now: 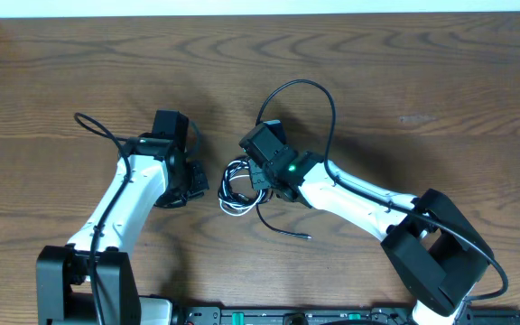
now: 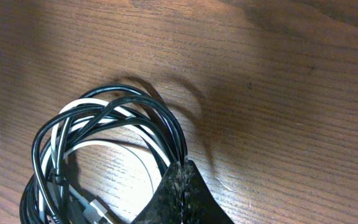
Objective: Untangle cables
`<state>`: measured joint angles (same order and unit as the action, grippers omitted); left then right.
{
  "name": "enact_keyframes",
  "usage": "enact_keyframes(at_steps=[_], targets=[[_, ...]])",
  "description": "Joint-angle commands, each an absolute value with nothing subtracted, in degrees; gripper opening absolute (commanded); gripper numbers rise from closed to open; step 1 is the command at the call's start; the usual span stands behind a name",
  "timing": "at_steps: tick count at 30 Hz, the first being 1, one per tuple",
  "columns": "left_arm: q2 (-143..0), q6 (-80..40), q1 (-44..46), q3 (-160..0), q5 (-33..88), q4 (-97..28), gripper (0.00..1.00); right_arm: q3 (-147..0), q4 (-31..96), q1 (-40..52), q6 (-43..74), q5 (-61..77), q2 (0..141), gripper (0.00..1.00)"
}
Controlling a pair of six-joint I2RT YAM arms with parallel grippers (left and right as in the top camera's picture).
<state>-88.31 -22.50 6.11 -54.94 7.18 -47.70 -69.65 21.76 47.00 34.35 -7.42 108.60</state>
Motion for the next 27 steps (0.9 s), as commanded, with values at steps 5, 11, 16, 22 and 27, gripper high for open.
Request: enact_keyframes(at_steps=[5,11,16,22,27], targets=[[-88.8,-22.8,6.2,-54.5,7.0,-47.8,0.24,-69.2,21.6,47.4,35.4,-8.0,108.9,0.01],[-88.8,-22.8,6.2,-54.5,7.0,-47.8,0.25,-69.2,21.6,47.4,36.8,-7.3,108.9,0.01],[-88.8,-22.8,6.2,-54.5,7.0,-47.8,0.25,-69.2,21.4,47.4,36.8,-7.2,108.9,0.06],[-88.8,-22.8,6.2,-54.5,7.0,-47.8,0.24,-69.2,21.4,47.4,36.8,-7.2,108.9,0.44],[-88.8,-22.8,6.2,-54.5,7.0,-47.8,0.25,-69.2,21.3,47.4,36.8,-7.2,108.9,0.63]])
